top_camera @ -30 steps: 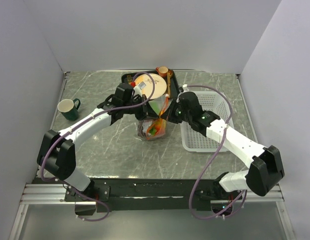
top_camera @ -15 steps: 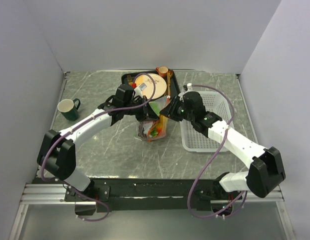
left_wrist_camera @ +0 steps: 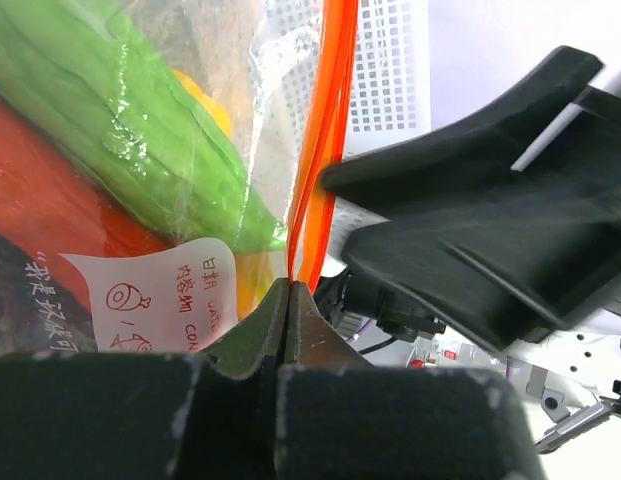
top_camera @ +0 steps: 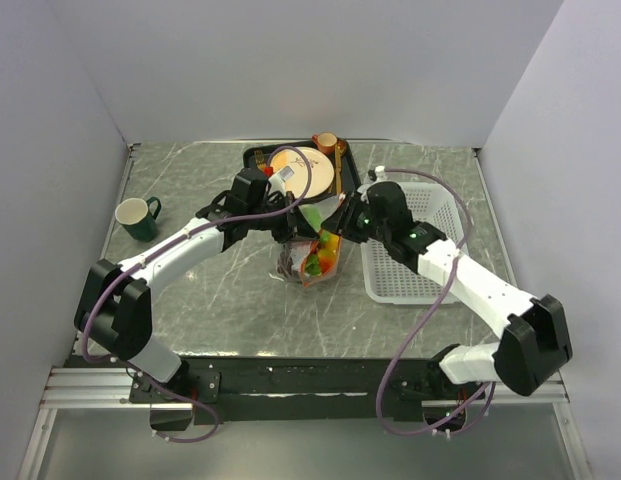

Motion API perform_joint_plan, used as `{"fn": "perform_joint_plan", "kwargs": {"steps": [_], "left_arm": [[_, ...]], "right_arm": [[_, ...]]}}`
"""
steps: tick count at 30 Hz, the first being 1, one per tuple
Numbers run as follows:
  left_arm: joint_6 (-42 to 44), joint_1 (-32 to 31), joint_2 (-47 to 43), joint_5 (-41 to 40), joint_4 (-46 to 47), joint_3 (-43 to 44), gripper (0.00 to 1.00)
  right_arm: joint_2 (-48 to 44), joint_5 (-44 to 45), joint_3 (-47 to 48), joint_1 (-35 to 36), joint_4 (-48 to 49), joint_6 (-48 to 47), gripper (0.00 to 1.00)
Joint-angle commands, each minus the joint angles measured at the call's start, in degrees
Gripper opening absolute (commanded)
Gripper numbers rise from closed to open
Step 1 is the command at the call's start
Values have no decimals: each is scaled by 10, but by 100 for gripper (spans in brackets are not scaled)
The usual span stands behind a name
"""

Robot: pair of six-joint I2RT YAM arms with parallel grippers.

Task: Place the food in the zip-top bag and seal the zipper
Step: Zip the zipper food storage bag at the center of the board.

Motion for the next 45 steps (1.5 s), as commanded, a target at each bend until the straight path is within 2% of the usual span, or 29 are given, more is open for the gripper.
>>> {"fn": "perform_joint_plan", "kwargs": {"steps": [1, 2, 5, 6, 12, 19, 27, 31, 32, 34, 35, 39, 40, 42, 43, 45], "left_arm": [[10, -2, 9, 5, 10, 16, 1], [11, -2, 10, 7, 8, 17, 1], [12, -2, 14, 8, 9, 24, 1], [12, -2, 16, 9, 9, 27, 1], [12, -2, 12, 10, 5, 31, 1], [11, -3, 9, 16, 4, 38, 1], [8, -5, 16, 17, 5, 41, 1], [9, -6, 19, 20, 5, 46, 1], [8, -7, 20, 20, 5, 48, 1], [10, -8, 23, 20, 0, 52, 1], [11, -9, 23, 21, -1, 54, 1], [11, -10, 23, 20, 0, 52, 1], [10, -12, 23, 21, 1, 52, 1], [9, -13, 23, 23, 1, 51, 1], [9, -12, 24, 22, 1, 51, 1], [10, -13, 24, 22, 0, 51, 1]], "right_arm": [[-95, 100, 28, -3, -65, -34, 70], [-102, 109, 31, -5, -80, -37, 81], [-112, 116, 22, -9, -114, -33, 94], [-110, 110, 15, -10, -114, -32, 96], [-76, 48, -29, -24, -58, 0, 97], [-28, 4, -29, -29, 18, 19, 96], [1, -24, -16, -30, 34, 16, 95], [8, -31, -18, -29, 38, 22, 84], [7, -32, -20, -29, 39, 22, 76], [5, -30, -19, -30, 37, 22, 69], [5, -28, -17, -30, 36, 21, 61], [4, -21, -7, -30, 24, 15, 47], [4, -20, -4, -29, 20, 15, 41], [6, -19, -2, -30, 16, 13, 36], [8, -20, 1, -29, 13, 13, 28], [9, -17, 3, -28, 11, 12, 22]]}}
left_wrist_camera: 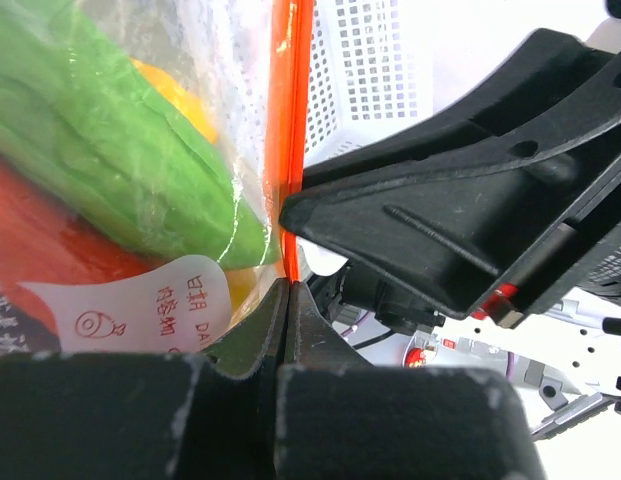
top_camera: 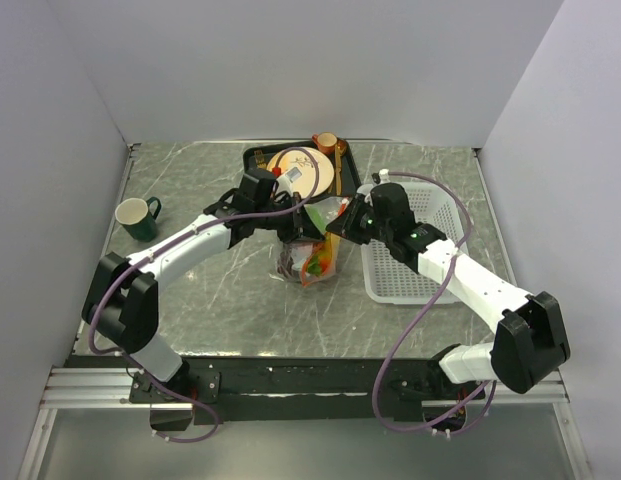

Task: Place the food in the zip-top bag and seal the zipper
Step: Zip the zipper food storage bag at the center of the board.

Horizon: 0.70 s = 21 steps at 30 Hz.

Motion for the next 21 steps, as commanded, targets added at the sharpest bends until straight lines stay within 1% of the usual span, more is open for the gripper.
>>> {"fn": "perform_joint_plan", "kwargs": {"steps": [1, 4, 5, 7, 9, 11, 12, 13, 14, 15, 21], "left_arm": [[9, -2, -4, 12, 9, 26, 1], [12, -2, -4, 12, 5, 26, 1], [12, -3, -3, 12, 3, 27, 1], [12, -3, -3, 13, 4, 24, 1], [11, -2, -3, 13, 0, 24, 2], [12, -3, -3, 14, 1, 23, 1], [11, -3, -4, 10, 0, 22, 1], [11, -2, -7, 8, 1, 20, 1], [10, -3, -8, 7, 4, 19, 1], [9, -2, -7, 7, 5, 19, 1], [10, -2, 2, 11, 6, 26, 1]], "right_arm": [[0, 15, 27, -4, -11, -9, 19], [1, 18, 29, -3, -16, -12, 8], [3, 18, 30, -3, -18, -14, 7], [7, 16, 32, -3, -21, -15, 0], [7, 20, 32, -4, -24, -19, 0], [8, 23, 34, -3, -26, -23, 0], [7, 22, 34, -4, -25, -26, 7], [3, 24, 31, -4, -25, -26, 35], [0, 33, 29, -4, -26, -23, 50], [-3, 35, 27, -4, -25, -23, 55], [-2, 54, 29, -4, -46, -28, 62]]}}
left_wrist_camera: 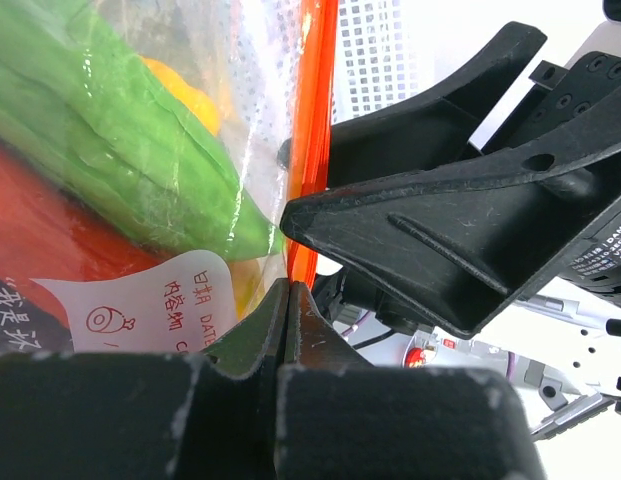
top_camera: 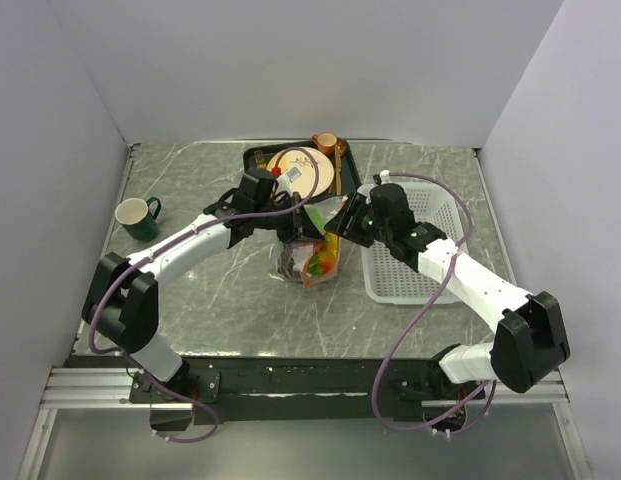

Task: Place the food in the zip-top bag and seal the zipper
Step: Zip the zipper food storage bag at the center of the board.

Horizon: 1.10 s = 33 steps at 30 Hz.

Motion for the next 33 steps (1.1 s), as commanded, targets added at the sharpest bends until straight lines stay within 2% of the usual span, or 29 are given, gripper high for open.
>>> {"fn": "perform_joint_plan", "kwargs": {"steps": [1, 8, 12, 19, 20, 22, 24, 27, 28, 31, 32, 33], "left_arm": [[9, -1, 3, 12, 7, 28, 1], [3, -2, 0, 19, 18, 24, 1], [5, -4, 0, 20, 16, 26, 1], [8, -7, 0, 20, 14, 27, 1], [7, -8, 1, 20, 14, 26, 1], [5, -8, 1, 22, 18, 24, 1], [6, -8, 0, 20, 16, 26, 1], [7, -9, -1, 19, 13, 27, 1], [7, -9, -1, 20, 14, 27, 1], [9, -9, 1, 20, 10, 28, 1], [10, -10, -2, 20, 9, 28, 4], [10, -10, -2, 20, 9, 28, 18]], "right_arm": [[-2, 24, 24, -5, -17, -9, 63], [10, -3, 21, -4, 11, -6, 61], [25, -6, 31, -3, 14, -4, 51], [38, -7, 31, -4, 21, -5, 48], [37, -8, 29, -5, 23, -4, 42], [38, -8, 28, -3, 22, -5, 38], [36, -9, 26, -3, 25, -4, 29], [32, -10, 22, -3, 30, -3, 15], [31, -10, 23, -4, 28, -4, 7], [26, -3, 24, -4, 24, -6, 0], [25, -2, 24, -4, 24, -7, 0], [25, 4, 24, -4, 23, -10, 0]]}}
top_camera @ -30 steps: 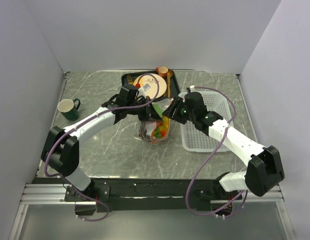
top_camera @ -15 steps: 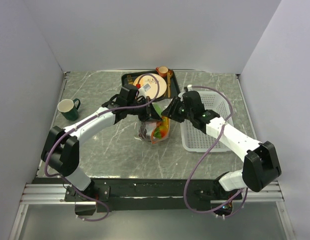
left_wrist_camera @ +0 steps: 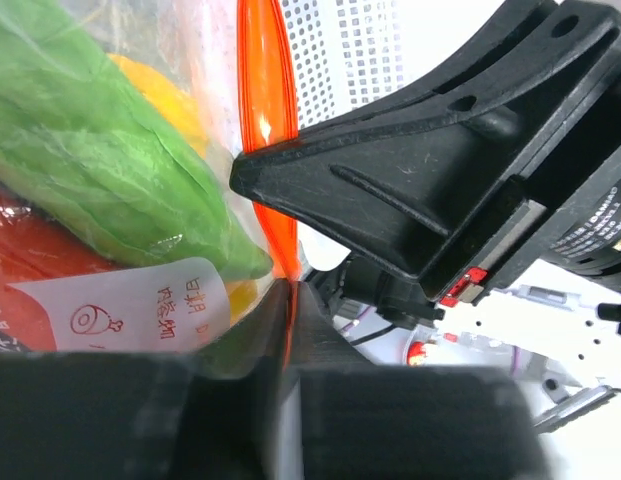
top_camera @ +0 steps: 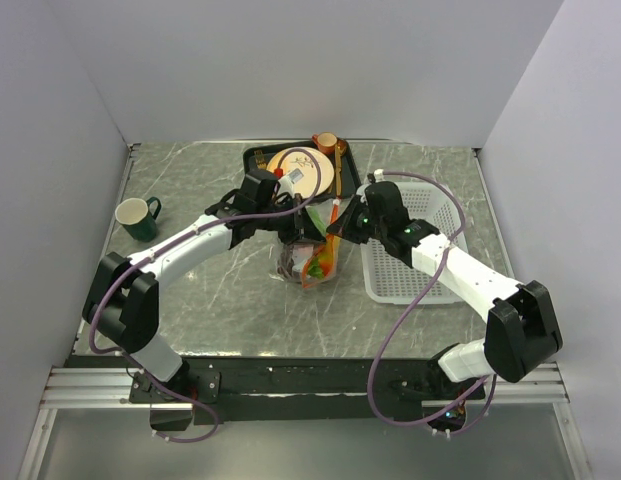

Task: Place the food in the zip-top bag and seal the zipper
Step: Zip the zipper food storage bag at the center of the board.

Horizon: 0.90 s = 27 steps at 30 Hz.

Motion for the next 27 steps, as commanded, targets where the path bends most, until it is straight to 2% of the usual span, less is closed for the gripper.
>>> {"fn": "perform_joint_plan", "kwargs": {"steps": [1, 2, 6, 7, 8, 12, 14, 16, 18, 20, 22, 25, 27], "left_arm": [[14, -4, -6, 16, 2, 29, 25], [17, -4, -11, 13, -3, 33, 30], [56, -2, -42, -27, -59, 57, 74], [63, 1, -49, -59, -73, 63, 80], [71, 3, -67, -76, -100, 72, 98], [97, 34, -126, -187, -145, 64, 100], [95, 81, -165, -206, -146, 36, 99], [96, 137, -201, -202, -143, 6, 99], [108, 167, -218, -214, -148, -8, 99], [122, 198, -232, -217, -159, -10, 99], [127, 216, -238, -213, -167, -10, 99], [126, 230, -258, -177, -119, -38, 99], [123, 235, -269, -135, -73, -68, 99]], "right_arm": [[-12, 23, 16, -4, -2, -15, 0], [-11, 27, 19, -4, -5, -18, 0], [-10, 45, 35, -6, -33, -53, 0], [-10, 50, 45, -7, -41, -61, 0], [-10, 50, 52, -7, -45, -70, 0], [-10, 20, 105, -4, -83, -124, 0], [-24, -11, 141, 8, -100, -140, 0], [-29, -37, 175, 18, -109, -151, 0], [-11, -87, 219, 20, -145, -159, 0], [3, -152, 305, 46, -197, -196, 0], [22, -147, 409, 72, -283, -235, 0], [55, -140, 435, 64, -348, -273, 0], [62, -195, 435, 68, -384, -289, 0]]}}
